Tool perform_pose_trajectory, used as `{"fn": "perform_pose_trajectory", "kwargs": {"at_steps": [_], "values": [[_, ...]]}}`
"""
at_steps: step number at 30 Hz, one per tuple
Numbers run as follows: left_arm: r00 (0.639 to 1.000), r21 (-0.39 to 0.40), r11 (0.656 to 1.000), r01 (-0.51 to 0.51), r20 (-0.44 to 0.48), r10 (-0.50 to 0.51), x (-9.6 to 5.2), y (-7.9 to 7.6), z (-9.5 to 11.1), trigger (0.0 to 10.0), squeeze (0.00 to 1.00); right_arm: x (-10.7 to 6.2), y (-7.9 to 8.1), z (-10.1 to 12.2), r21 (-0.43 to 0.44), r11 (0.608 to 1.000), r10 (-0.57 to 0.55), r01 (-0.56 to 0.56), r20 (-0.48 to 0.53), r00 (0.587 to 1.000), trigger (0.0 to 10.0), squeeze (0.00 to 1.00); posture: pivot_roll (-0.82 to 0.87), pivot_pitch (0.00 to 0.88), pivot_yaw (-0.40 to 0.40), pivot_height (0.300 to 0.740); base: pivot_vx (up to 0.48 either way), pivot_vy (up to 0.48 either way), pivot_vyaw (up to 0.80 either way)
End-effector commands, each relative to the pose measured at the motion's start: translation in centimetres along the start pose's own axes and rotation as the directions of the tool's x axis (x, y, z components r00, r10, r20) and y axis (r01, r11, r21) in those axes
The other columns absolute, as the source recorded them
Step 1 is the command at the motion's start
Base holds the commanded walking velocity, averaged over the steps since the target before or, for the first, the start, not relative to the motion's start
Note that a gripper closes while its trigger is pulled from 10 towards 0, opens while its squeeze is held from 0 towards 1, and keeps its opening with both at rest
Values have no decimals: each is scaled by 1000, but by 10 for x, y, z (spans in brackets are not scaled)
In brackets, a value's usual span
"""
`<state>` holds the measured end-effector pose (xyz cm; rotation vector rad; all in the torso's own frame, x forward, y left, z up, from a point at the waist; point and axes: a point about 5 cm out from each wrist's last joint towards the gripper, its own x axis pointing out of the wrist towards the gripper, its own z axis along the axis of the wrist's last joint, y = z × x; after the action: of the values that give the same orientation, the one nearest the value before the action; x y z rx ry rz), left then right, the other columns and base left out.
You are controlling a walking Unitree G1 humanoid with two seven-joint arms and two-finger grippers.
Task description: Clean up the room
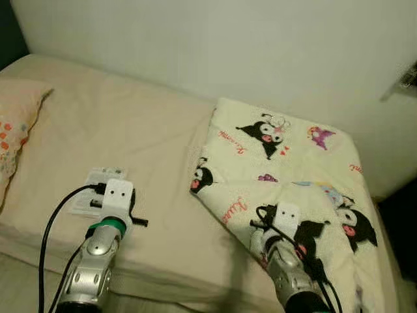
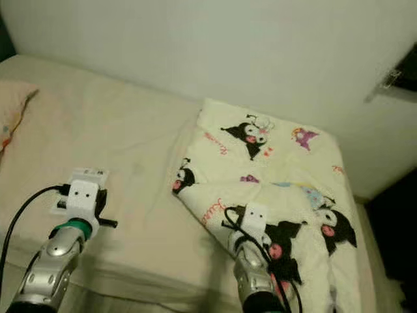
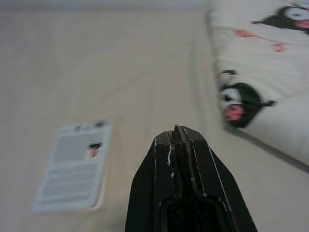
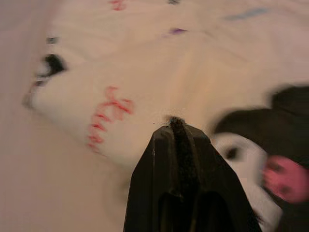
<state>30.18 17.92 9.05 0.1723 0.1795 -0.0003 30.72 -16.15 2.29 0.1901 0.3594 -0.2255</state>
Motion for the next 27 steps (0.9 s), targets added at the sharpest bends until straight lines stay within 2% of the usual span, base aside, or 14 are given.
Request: {"fn": "perform_pose_trajectory", "kwargs": {"at_steps": [1,12,19,27], "values": [[999,3,1000,27,-22,-26,-1,-8,-4,10000,0,-2,-11,-6,2,1000,-29,29,-26,999,10000,0,142,0,-67,740,0,0,-800],[1000,9,1000,8,-22,-8,-1,-4,-4,10000,0,-1,-9,-6,-15,1000,-23,23,-36,999,10000,0,146,0,-69,740,0,0,-759],[1000,28,1000,10,-18,-10,-2,-3,-4,10000,0,-1,-7,-8,-32,999,-13,12,-48,999,10000,0,146,0,-69,740,0,0,0],[1000,29,999,17,-13,-17,-1,-4,-2,10000,0,-1,-8,-8,-31,999,-20,19,-53,998,10000,0,146,0,-72,740,0,-309,0]]}}
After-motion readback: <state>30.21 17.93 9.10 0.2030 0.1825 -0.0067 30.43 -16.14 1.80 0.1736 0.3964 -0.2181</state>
